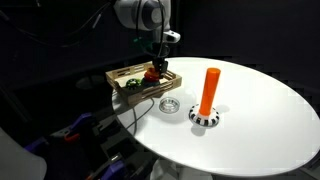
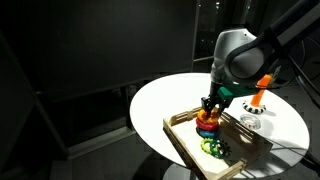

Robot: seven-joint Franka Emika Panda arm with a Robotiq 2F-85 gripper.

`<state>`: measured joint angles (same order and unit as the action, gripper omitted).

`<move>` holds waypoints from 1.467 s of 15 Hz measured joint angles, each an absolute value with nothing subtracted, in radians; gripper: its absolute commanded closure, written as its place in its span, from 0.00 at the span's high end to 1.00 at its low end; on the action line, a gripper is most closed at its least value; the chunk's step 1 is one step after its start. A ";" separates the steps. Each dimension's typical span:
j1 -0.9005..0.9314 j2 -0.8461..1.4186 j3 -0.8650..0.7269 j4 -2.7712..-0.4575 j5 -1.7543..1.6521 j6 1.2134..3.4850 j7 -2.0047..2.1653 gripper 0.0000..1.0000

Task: Put the orange ring on the clear ring

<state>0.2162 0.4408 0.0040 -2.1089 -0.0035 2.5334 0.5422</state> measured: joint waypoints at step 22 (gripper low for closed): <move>0.197 0.252 -0.136 -2.244 -0.106 2.456 0.732 0.08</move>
<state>0.1974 0.2524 -0.1362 -2.2436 -0.1056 2.4558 0.7319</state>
